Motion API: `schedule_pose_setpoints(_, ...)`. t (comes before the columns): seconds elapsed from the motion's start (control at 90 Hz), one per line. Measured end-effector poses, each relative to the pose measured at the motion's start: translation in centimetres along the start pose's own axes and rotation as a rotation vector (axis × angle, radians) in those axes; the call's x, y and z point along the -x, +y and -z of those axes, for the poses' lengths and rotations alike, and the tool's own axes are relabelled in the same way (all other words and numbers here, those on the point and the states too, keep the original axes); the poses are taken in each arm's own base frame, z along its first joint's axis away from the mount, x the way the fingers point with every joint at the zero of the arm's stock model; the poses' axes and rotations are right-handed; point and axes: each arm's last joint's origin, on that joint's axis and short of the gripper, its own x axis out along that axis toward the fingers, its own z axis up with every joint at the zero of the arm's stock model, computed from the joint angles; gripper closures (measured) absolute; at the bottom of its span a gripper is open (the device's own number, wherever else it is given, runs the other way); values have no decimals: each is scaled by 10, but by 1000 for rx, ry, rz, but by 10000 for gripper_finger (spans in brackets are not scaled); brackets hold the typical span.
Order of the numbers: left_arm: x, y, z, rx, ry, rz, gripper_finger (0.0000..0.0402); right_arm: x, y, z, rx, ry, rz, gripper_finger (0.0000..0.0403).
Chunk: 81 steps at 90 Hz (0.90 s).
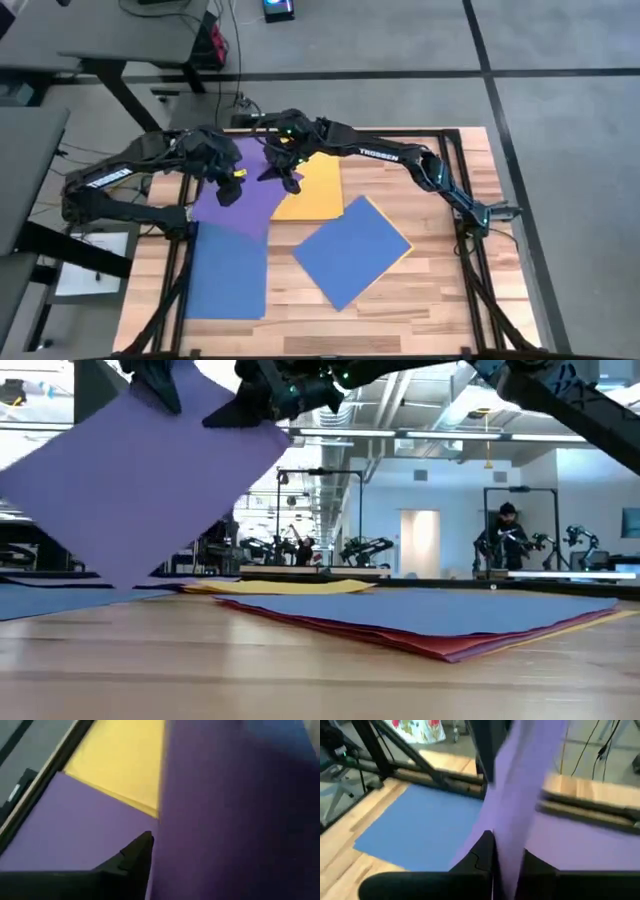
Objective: Organize paper
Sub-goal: Stack the purple paper on top of the purple paper
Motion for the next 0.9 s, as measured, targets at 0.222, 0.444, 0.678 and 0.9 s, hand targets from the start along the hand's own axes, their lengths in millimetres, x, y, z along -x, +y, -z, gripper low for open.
schedule_pose_setpoints(0.222,-14,3,-7,-4,41,-22,393,2,-1,-7,-164,-50,16,403)
schedule_pose_setpoints(0.444,-23,15,-10,61,73,-149,401,12,-14,9,-455,40,27,352)
schedule_pose_setpoints(0.678,-35,39,2,264,138,-244,402,45,-47,38,-677,165,100,248)
schedule_pose_setpoints(0.9,-62,61,23,501,194,-318,402,93,-87,70,-811,241,193,205)
